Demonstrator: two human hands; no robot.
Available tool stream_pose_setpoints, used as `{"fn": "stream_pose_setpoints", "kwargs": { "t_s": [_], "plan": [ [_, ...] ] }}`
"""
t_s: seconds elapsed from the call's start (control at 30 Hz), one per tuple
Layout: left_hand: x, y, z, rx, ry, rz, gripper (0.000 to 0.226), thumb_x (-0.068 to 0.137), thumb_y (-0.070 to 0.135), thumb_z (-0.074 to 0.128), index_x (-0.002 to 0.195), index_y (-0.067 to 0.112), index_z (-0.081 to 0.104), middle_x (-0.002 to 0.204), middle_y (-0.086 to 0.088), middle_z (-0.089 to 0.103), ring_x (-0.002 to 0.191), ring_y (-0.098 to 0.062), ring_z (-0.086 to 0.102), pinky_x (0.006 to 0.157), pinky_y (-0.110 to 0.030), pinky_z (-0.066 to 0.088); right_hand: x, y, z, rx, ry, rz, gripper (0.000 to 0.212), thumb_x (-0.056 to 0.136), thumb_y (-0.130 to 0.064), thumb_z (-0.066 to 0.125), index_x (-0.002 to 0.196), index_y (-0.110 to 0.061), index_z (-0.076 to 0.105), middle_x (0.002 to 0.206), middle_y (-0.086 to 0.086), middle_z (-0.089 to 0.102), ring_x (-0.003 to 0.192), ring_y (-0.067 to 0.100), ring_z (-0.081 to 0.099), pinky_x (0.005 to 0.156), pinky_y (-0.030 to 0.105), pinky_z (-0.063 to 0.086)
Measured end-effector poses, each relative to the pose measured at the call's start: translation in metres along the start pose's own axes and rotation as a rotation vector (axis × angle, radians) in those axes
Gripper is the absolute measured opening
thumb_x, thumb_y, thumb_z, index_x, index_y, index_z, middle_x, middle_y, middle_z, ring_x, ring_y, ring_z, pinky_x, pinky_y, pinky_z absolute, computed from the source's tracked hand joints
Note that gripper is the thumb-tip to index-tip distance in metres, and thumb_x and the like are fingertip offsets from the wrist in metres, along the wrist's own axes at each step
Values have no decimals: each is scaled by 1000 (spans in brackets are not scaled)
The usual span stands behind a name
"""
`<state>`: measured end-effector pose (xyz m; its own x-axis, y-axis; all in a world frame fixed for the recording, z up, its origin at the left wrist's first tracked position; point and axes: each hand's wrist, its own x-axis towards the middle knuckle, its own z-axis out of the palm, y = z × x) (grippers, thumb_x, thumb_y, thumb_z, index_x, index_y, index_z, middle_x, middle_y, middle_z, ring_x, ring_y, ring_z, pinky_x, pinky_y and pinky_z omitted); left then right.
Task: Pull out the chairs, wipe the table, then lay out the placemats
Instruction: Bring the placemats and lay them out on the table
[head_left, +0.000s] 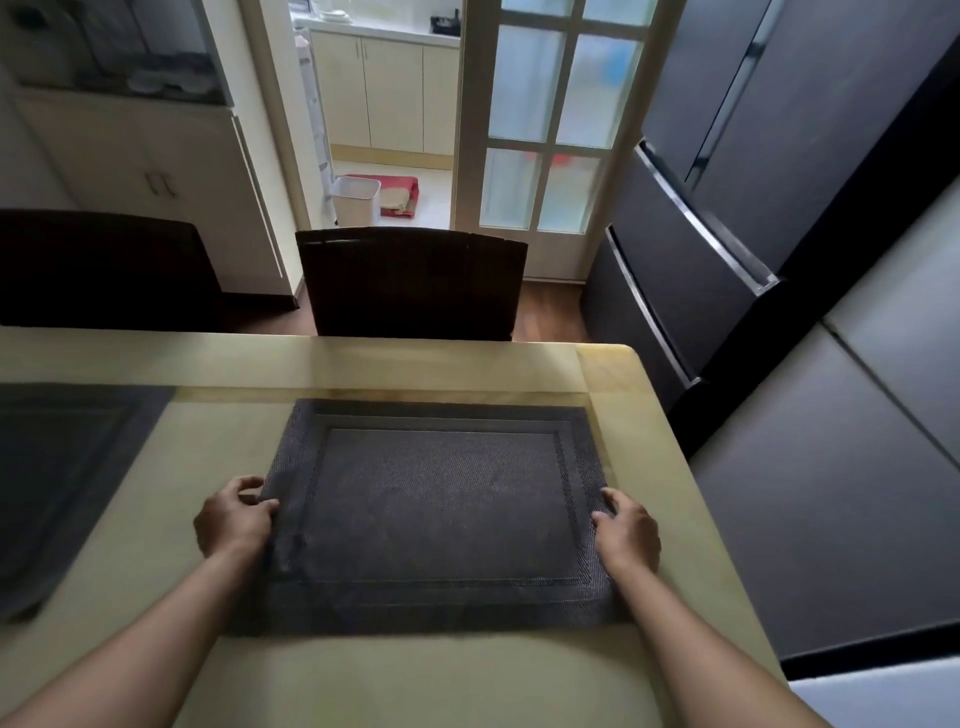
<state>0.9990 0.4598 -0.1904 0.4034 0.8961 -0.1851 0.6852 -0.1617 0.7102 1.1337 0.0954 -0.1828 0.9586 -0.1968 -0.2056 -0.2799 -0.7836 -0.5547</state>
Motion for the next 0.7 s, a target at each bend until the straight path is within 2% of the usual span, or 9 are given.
{"fn": "stream_pose_setpoints", "kwargs": {
  "t_s": [0.7],
  "plan": [
    [8, 12, 4, -16, 0, 1, 28, 78, 6, 72, 106, 8, 69, 103, -15, 72, 97, -29, 65, 89, -35, 48, 23, -6, 5, 3, 33, -27, 38, 88, -13, 64, 125, -14, 62, 123, 15, 65, 112, 31, 60, 90, 32, 47]
  ]
}}
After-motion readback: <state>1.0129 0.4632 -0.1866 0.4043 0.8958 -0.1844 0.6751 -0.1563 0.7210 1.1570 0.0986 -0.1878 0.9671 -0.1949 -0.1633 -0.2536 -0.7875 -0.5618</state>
